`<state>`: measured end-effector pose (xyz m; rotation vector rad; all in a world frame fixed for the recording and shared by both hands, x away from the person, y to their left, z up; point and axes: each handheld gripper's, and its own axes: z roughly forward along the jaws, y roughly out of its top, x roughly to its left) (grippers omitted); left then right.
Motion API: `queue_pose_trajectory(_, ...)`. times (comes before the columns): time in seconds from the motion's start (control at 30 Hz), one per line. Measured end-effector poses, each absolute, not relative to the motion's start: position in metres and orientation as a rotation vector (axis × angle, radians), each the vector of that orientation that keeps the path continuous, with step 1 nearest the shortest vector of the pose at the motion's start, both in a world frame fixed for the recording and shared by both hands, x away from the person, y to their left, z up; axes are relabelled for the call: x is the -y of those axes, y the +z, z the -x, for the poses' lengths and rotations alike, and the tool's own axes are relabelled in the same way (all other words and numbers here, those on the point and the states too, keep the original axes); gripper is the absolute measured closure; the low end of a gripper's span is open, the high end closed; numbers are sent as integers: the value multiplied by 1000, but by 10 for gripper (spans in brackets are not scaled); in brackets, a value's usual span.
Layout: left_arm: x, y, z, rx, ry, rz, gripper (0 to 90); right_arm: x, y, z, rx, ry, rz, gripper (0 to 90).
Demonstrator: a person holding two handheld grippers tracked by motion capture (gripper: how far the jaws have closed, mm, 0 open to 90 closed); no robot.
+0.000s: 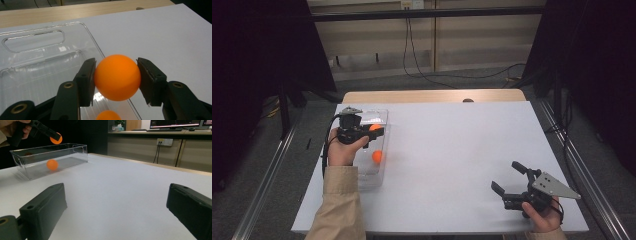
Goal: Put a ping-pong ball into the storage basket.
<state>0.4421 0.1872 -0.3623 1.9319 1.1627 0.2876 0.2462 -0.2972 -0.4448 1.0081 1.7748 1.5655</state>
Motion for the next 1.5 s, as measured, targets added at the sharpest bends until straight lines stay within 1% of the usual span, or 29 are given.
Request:
queue_pose_trajectory(0.23,-192,-362,-442,-1181,296,-1910,508,297,-445,-246,-1774,1565,-1009,20)
queue_pose_trajectory(0.9,-199,-367,-444,-1205,347,-1930,508,297,-445,-246,-1774,1567,-1005,20)
queue_pose_trajectory(1.5,-208,-369,-443,-1227,371,-1909,508,296,-444,-246,-1777,1567,-1003,20)
